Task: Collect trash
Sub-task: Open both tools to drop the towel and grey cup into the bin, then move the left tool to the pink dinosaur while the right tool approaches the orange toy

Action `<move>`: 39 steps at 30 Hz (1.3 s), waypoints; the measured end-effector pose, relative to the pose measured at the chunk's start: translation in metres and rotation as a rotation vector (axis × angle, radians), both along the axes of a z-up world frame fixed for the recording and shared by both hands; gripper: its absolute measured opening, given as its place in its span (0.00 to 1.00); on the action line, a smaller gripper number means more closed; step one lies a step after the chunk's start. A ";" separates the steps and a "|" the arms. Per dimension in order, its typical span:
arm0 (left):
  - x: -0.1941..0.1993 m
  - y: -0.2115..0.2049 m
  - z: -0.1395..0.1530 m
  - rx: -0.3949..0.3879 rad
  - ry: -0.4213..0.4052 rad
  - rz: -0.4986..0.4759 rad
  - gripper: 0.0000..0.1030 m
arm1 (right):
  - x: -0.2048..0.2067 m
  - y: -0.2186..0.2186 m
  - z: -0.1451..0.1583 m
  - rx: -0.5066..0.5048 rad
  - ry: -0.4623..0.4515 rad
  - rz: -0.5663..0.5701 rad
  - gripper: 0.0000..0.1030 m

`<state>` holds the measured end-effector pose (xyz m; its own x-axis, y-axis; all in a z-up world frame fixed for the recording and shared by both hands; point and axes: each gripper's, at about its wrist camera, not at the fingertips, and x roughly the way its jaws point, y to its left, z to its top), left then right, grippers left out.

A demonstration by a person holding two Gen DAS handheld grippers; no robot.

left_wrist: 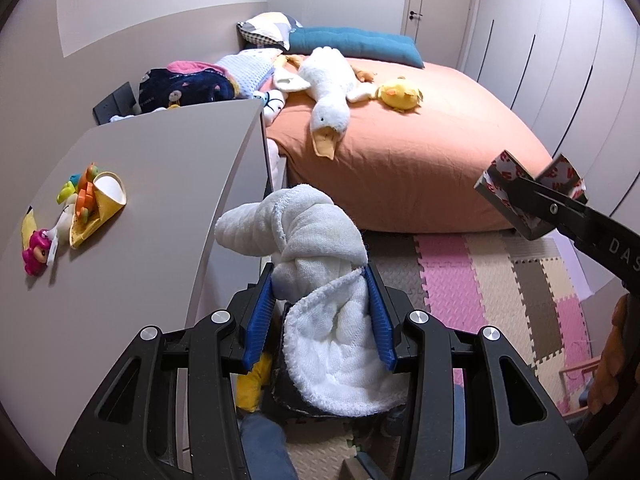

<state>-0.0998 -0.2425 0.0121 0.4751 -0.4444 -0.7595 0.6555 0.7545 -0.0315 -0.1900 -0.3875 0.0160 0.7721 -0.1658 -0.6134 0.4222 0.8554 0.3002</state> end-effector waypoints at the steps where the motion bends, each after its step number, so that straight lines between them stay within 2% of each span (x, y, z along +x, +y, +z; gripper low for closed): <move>1: -0.001 0.000 0.000 0.005 0.001 -0.008 0.50 | 0.002 0.000 0.000 0.002 0.004 -0.006 0.36; 2: -0.001 -0.001 -0.001 0.020 -0.004 -0.014 0.67 | 0.004 -0.001 0.000 0.005 0.007 -0.012 0.41; 3: -0.001 0.000 0.000 0.032 -0.023 -0.006 0.78 | 0.005 -0.003 0.000 0.005 0.007 -0.021 0.55; 4: -0.001 0.001 0.001 0.041 -0.048 0.009 0.94 | 0.005 -0.004 0.000 0.000 0.003 -0.037 0.67; 5: -0.002 0.002 0.002 0.048 -0.079 0.026 0.94 | 0.004 -0.005 0.001 -0.009 0.001 -0.054 0.70; 7: 0.001 0.004 0.004 0.057 -0.084 0.038 0.94 | 0.004 -0.007 0.003 -0.021 -0.001 -0.079 0.74; 11: 0.012 0.014 0.006 0.032 -0.054 0.070 0.94 | 0.004 -0.008 0.004 -0.025 -0.005 -0.080 0.74; 22: 0.016 0.025 0.006 0.031 -0.058 0.094 0.94 | 0.013 0.005 0.002 -0.034 -0.001 -0.044 0.75; 39: 0.053 0.070 0.008 0.015 -0.039 0.205 0.94 | 0.063 0.045 -0.001 -0.046 0.014 0.068 0.75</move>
<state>-0.0472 -0.1725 0.0200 0.5838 -0.3241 -0.7444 0.4885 0.8726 0.0032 -0.1274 -0.3423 0.0145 0.7738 -0.1415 -0.6174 0.3667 0.8948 0.2546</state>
